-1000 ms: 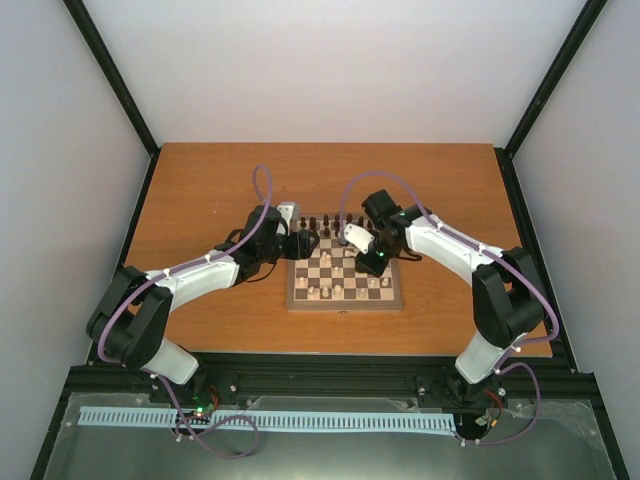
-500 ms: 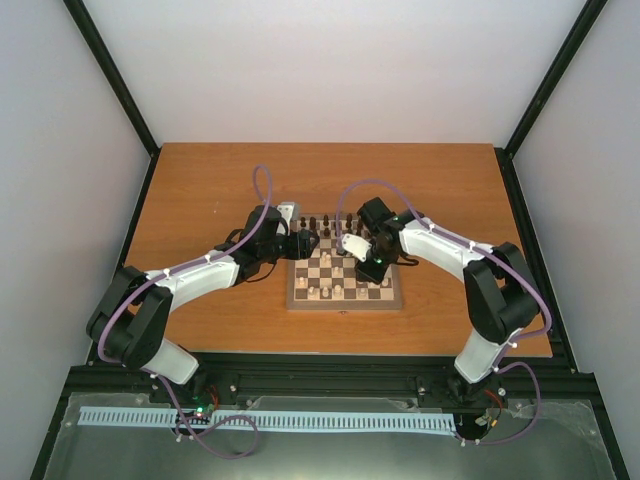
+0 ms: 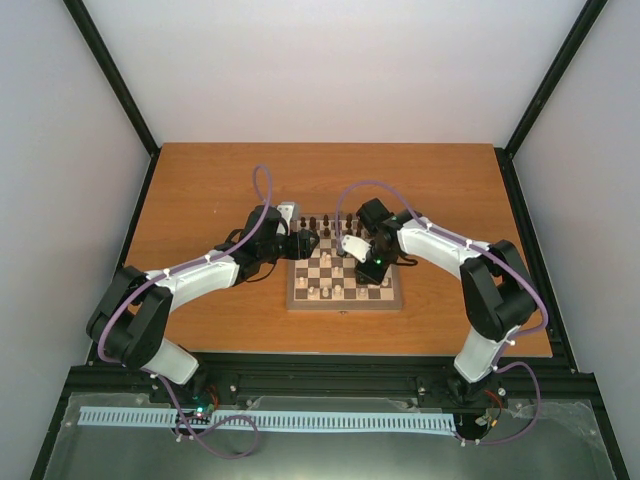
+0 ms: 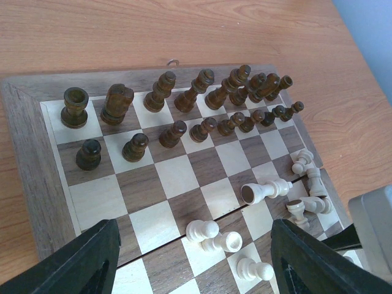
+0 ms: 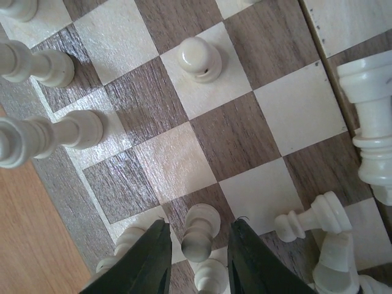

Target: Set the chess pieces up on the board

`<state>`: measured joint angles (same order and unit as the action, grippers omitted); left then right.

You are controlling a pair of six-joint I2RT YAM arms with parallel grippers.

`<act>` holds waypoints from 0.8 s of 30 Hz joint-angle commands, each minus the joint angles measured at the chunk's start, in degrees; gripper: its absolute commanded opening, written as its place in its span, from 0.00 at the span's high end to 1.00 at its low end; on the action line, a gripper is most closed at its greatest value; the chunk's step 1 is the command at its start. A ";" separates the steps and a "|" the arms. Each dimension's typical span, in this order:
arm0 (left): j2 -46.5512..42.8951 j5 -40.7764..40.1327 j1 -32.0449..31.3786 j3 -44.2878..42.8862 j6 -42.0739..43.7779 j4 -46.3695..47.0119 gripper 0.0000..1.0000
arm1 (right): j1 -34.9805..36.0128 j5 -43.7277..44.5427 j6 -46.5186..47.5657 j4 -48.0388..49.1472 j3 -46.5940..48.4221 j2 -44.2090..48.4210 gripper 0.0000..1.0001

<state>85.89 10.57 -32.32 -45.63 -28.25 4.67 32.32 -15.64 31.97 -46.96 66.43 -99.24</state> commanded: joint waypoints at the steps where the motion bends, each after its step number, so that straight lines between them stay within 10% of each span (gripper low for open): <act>1: 0.23 0.15 -0.23 -2.62 0.89 1.30 0.31 | -0.21 -0.15 -0.09 -1.38 3.03 3.29 0.72; 24: 0.32 1.26 -0.29 -2.45 0.56 1.83 0.31 | -4.37 4.71 -1.43 0.02 11.25 -7.80 0.64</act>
<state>85.89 11.00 -32.32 -45.63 -28.25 4.71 27.77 -11.22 31.44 -46.92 76.14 -105.91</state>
